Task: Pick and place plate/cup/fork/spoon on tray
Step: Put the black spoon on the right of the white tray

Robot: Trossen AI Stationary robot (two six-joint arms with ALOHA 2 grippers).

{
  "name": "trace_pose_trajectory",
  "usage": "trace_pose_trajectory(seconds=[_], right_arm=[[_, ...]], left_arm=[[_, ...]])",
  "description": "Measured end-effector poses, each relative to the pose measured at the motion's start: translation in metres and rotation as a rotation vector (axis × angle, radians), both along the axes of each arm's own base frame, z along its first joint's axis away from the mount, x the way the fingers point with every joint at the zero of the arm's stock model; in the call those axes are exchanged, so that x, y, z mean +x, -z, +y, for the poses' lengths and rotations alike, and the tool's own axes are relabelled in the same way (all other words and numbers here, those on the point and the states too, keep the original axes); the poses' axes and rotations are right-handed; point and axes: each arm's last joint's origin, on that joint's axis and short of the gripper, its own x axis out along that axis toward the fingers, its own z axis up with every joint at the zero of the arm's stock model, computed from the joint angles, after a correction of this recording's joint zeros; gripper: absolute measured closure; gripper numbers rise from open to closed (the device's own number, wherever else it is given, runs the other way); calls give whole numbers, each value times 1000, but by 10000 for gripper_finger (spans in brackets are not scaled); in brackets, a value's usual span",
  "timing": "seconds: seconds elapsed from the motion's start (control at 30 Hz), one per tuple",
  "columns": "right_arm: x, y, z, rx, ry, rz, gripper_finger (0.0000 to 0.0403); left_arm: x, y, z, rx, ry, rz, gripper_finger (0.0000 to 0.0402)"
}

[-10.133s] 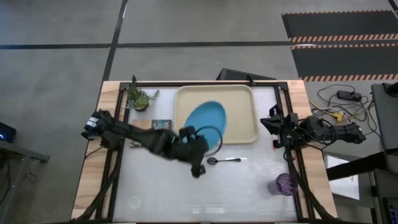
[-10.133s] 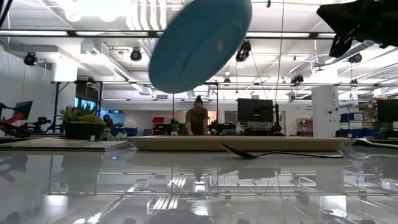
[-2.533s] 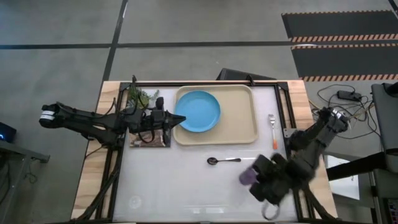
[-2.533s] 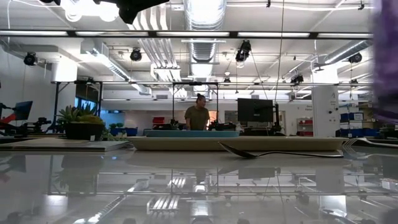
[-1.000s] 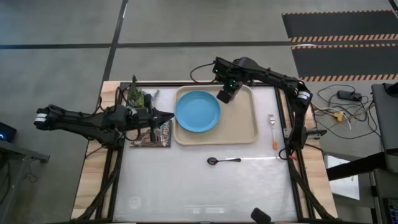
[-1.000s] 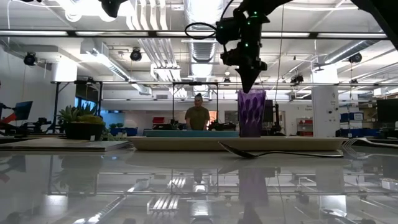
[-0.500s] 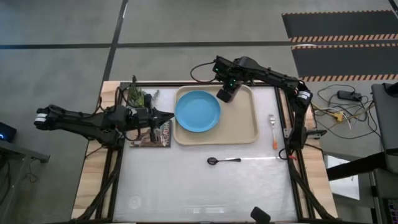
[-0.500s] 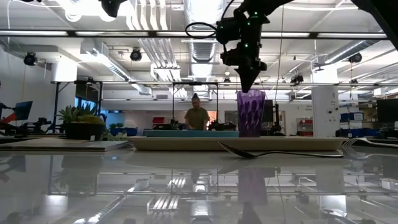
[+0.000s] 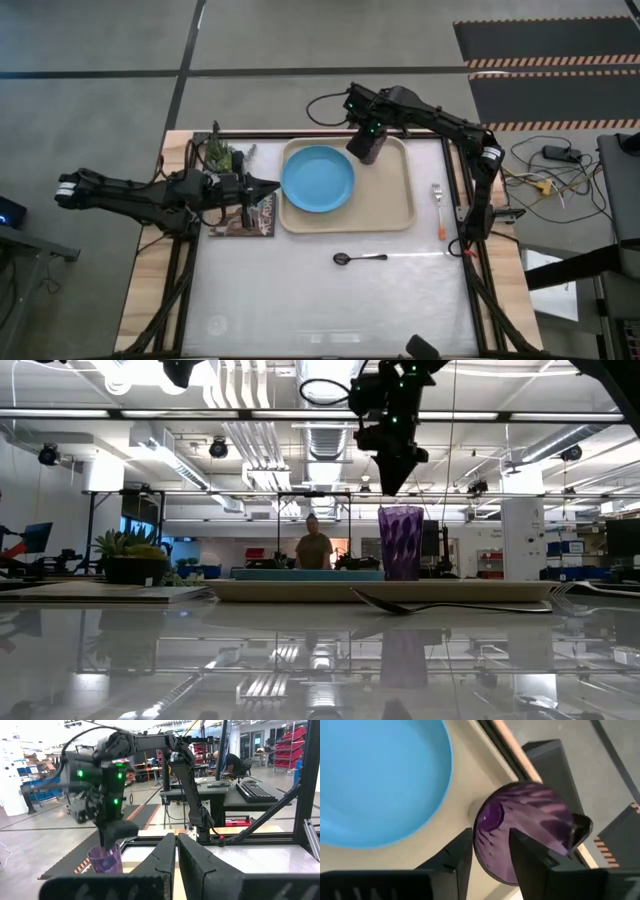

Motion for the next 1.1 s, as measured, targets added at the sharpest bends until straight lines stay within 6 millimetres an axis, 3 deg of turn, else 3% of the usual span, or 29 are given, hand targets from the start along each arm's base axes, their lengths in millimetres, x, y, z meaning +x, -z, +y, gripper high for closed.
trace_pose_trajectory(seconds=[0.13,0.23,0.37,0.53,0.73,0.87,0.97,1.1], right_arm=[[-1,-19,9,15,41,-34,280],[-1,-32,29,73,8,-86,283],[4,-40,69,143,-109,-148,291],[13,-32,135,145,-290,-186,300],[15,0,213,153,-485,-278,310],[9,29,253,170,-587,-327,307],[4,53,271,180,-593,-343,301],[-5,84,280,150,-570,-312,284]], left_arm=[[0,0,0,0,0,0,398],[0,0,0,0,0,0,398],[0,1,0,0,0,13,398],[0,2,0,-23,3,19,398],[1,3,0,-25,3,22,398],[2,4,0,-25,3,27,398],[2,3,0,-26,3,24,398],[2,3,0,-25,3,23,398]])
